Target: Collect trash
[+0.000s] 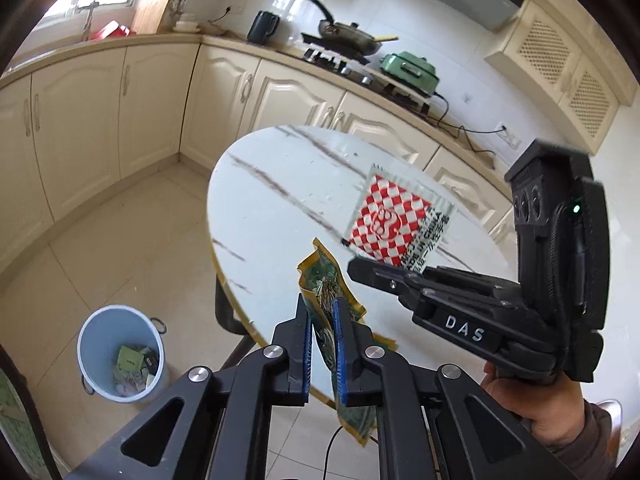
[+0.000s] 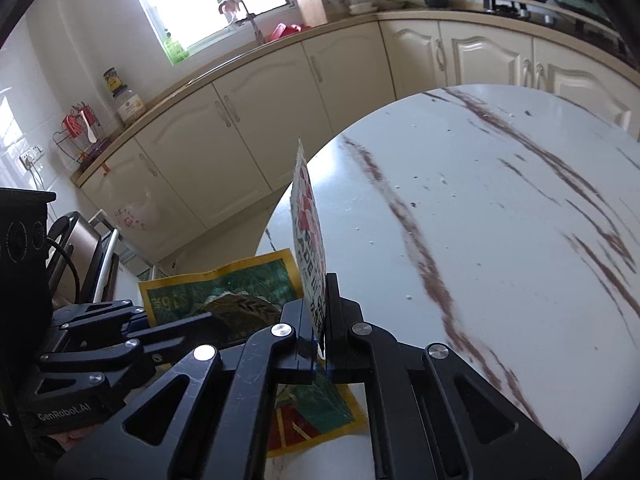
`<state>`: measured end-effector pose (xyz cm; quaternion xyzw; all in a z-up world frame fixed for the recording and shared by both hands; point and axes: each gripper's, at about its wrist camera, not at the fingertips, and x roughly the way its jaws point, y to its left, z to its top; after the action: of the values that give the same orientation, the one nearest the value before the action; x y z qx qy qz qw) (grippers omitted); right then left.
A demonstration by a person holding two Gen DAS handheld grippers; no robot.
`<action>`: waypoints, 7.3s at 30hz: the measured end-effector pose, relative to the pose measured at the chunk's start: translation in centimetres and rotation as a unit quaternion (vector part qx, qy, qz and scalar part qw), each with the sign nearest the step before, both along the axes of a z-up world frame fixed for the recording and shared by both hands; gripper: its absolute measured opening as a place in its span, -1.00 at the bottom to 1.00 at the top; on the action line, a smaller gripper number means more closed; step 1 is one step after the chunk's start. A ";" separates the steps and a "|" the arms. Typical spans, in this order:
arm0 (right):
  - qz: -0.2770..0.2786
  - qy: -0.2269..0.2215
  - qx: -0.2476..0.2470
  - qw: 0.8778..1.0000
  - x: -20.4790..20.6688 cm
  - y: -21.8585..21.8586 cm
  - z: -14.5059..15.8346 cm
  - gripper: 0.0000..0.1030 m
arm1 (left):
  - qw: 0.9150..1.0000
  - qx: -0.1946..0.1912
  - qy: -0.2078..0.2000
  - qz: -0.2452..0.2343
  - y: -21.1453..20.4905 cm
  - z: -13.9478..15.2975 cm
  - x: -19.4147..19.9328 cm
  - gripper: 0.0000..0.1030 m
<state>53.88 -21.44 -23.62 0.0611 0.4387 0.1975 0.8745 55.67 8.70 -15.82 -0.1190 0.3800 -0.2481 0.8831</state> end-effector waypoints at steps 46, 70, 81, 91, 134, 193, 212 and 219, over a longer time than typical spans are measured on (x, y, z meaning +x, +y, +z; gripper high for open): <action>0.129 0.193 -0.037 0.972 13.9 31.5 -27.8 -0.91 | 0.966 0.050 0.188 0.172 23.0 -26.4 6.0 -0.97; 0.068 0.188 -0.089 0.976 12.8 27.0 -29.9 0.59 | 0.948 0.102 0.176 0.246 20.2 -26.9 7.8 0.10; 0.062 0.079 -0.121 0.988 6.5 28.9 -14.1 0.88 | 0.942 0.162 0.056 0.289 17.1 -11.9 -4.2 0.53; -0.014 -0.046 -0.073 0.996 -5.0 21.0 3.0 1.00 | 0.943 0.129 -0.087 0.294 11.0 1.6 -20.0 0.88; -0.166 -0.366 -0.060 0.914 -38.2 8.5 30.9 1.00 | 0.894 0.096 -0.350 0.262 2.5 5.0 -64.5 0.99; -0.159 -0.341 -0.062 0.924 -36.9 8.9 29.2 1.00 | 0.900 0.116 -0.342 0.245 5.3 9.2 -58.0 0.99; -0.159 -0.336 -0.061 0.926 -36.7 9.2 28.9 1.00 | 0.900 0.117 -0.340 0.245 6.0 9.4 -57.7 0.99; -0.159 -0.335 -0.061 0.927 -36.7 9.2 28.9 1.00 | 0.901 0.118 -0.339 0.245 6.3 9.2 -57.8 0.99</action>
<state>17.20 -12.25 5.29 0.0069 0.1155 0.0377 0.9926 -2.15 14.98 -6.59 -0.0123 0.0425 -0.0027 0.9990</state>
